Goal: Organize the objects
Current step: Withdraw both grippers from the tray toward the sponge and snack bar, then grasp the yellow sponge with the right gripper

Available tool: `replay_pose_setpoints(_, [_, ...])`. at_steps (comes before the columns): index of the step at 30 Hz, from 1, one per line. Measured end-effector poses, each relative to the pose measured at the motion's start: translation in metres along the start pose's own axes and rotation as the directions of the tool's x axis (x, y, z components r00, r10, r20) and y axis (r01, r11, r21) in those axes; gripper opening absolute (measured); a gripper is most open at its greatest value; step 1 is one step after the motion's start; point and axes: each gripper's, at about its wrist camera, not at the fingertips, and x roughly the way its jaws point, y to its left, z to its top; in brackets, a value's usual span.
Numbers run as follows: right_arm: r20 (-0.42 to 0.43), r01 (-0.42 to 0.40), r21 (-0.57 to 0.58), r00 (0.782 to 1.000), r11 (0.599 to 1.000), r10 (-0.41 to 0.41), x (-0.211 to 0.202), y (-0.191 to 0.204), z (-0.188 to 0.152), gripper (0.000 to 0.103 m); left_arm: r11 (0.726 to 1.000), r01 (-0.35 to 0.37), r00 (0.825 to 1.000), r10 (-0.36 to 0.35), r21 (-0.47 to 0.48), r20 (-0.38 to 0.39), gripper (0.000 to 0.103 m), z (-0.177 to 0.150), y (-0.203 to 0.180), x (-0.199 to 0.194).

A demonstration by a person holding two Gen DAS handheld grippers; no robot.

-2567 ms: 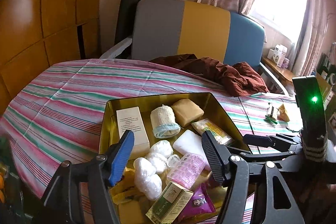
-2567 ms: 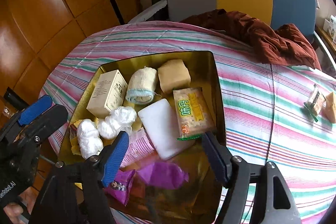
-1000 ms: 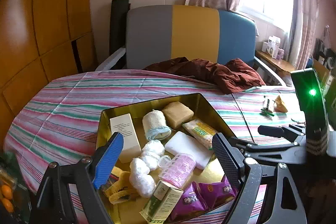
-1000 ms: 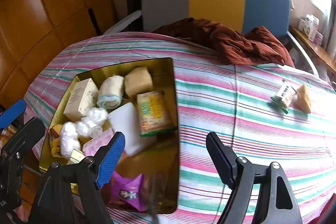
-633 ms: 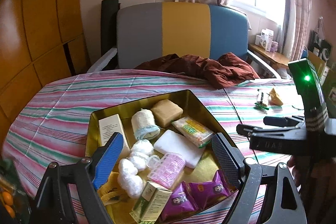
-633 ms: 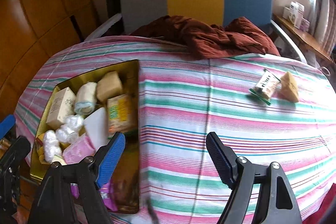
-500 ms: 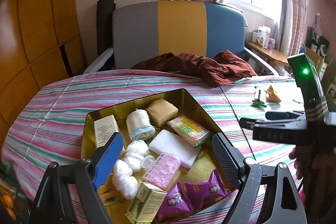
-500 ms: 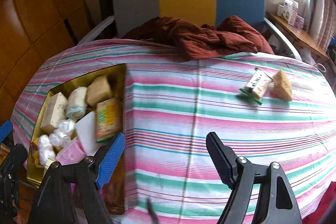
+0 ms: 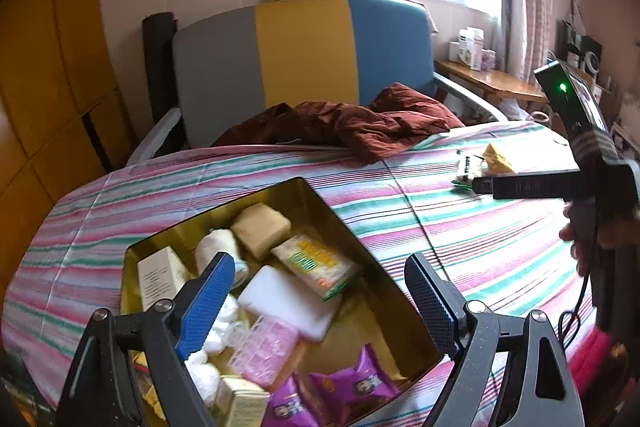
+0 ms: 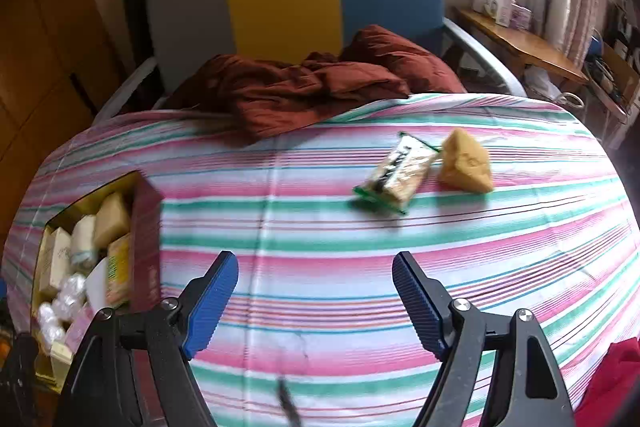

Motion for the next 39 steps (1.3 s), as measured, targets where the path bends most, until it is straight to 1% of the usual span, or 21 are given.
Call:
replay_pose_setpoints(7, [0.004, 0.039, 0.072, 0.999, 0.997, -0.04, 0.012, -0.043, 0.022, 0.081, 0.998, 0.025, 1.0, -0.024, 0.056, -0.011, 0.087, 0.01, -0.023, 0.013])
replay_pose_setpoints(16, [-0.003, 0.081, 0.135, 0.997, 0.988, -0.081, 0.035, -0.089, 0.046, 0.081, 0.992, 0.054, 0.998, -0.051, 0.113, -0.032, 0.087, 0.023, -0.048, 0.036])
replay_pose_setpoints(23, [0.003, 0.058, 0.213, 0.998, 0.975, -0.06, 0.058, -0.126, 0.065, 0.081, 0.986, 0.08, 0.995, -0.071, 0.146, -0.063, 0.087, 0.031, -0.067, 0.059])
replay_pose_setpoints(27, [0.003, 0.046, 0.272, 0.999, 0.961, -0.048, 0.074, -0.148, 0.074, 0.083, 0.984, 0.094, 0.993, -0.082, 0.151, -0.084, 0.087, 0.034, -0.076, 0.072])
replay_pose_setpoints(34, [-0.011, 0.068, 0.344, 0.998, 0.937, -0.068, 0.098, -0.177, 0.081, 0.084, 0.979, 0.138, 0.985, -0.119, 0.147, -0.127, 0.087, 0.039, -0.091, 0.091])
replay_pose_setpoints(36, [-0.016, 0.079, 0.344, 0.997, 0.935, -0.079, 0.105, -0.181, 0.081, 0.085, 0.978, 0.148, 0.983, -0.129, 0.145, -0.134, 0.087, 0.041, -0.094, 0.095])
replay_pose_setpoints(39, [-0.047, 0.101, 0.326, 0.995, 0.94, -0.09, 0.116, -0.182, 0.078, 0.085, 0.976, 0.156, 0.981, -0.135, 0.154, -0.138, 0.087, 0.045, -0.101, 0.101])
